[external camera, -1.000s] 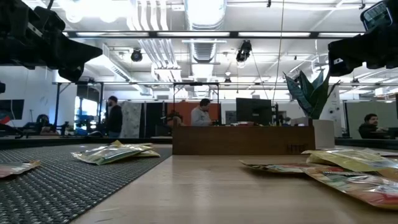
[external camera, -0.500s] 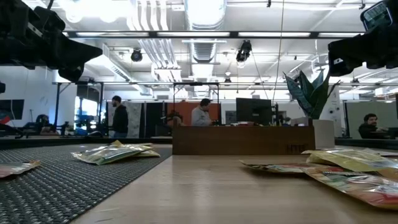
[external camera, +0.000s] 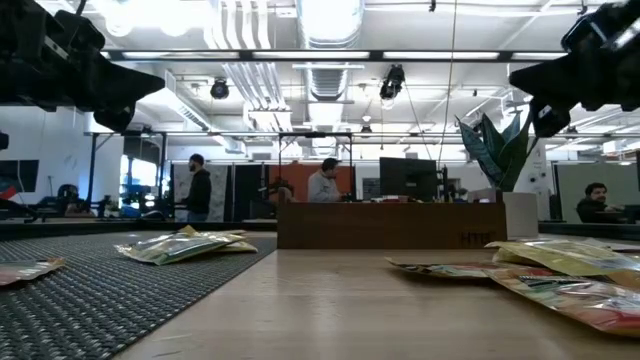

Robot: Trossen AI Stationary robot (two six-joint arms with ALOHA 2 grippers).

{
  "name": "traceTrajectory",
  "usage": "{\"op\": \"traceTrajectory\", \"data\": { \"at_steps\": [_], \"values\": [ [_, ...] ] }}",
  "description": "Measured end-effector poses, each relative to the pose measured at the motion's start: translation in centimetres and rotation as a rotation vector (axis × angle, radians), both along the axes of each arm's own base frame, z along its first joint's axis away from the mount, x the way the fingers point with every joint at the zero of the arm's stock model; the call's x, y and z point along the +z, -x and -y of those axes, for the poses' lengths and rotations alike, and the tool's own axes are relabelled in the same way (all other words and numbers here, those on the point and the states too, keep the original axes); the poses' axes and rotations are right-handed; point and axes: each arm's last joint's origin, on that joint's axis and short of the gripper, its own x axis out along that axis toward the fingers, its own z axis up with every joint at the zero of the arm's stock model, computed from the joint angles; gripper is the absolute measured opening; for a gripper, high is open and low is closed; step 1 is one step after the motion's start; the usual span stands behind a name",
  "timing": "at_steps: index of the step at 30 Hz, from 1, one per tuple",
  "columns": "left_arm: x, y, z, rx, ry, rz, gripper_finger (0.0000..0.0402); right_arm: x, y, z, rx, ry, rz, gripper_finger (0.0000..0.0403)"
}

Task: Pick & Place Tea
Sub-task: Put the orange tea bag into the left section of the wooden organizer

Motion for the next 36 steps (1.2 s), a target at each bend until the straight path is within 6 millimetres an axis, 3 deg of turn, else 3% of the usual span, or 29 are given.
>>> {"op": "traceTrajectory", "data": {
  "at_steps": [9,15,21,28,36],
  "values": [
    [-0.1,0.0,0.0,0.000,0.000,-0.007,0.0000,0.2,0.2,0.8,-0.264,-0.480,0.114,0.0009],
    [-0.1,0.0,0.0,0.000,0.000,-0.006,0.0000,0.2,0.3,1.2,-0.390,-0.499,0.147,0.0009],
    [-0.1,0.0,0.0,0.000,0.000,-0.006,0.0000,0.0,0.6,1.6,-0.543,-0.820,0.291,0.0009],
    [-0.1,0.0,0.0,0.000,0.000,-0.007,0.0000,0.5,0.6,1.7,-0.550,-0.899,0.382,0.0009],
    [-0.1,0.0,0.0,0.000,0.001,-0.009,0.0000,2.2,0.3,1.7,-0.485,-0.849,0.488,0.0009]
  ]
}}
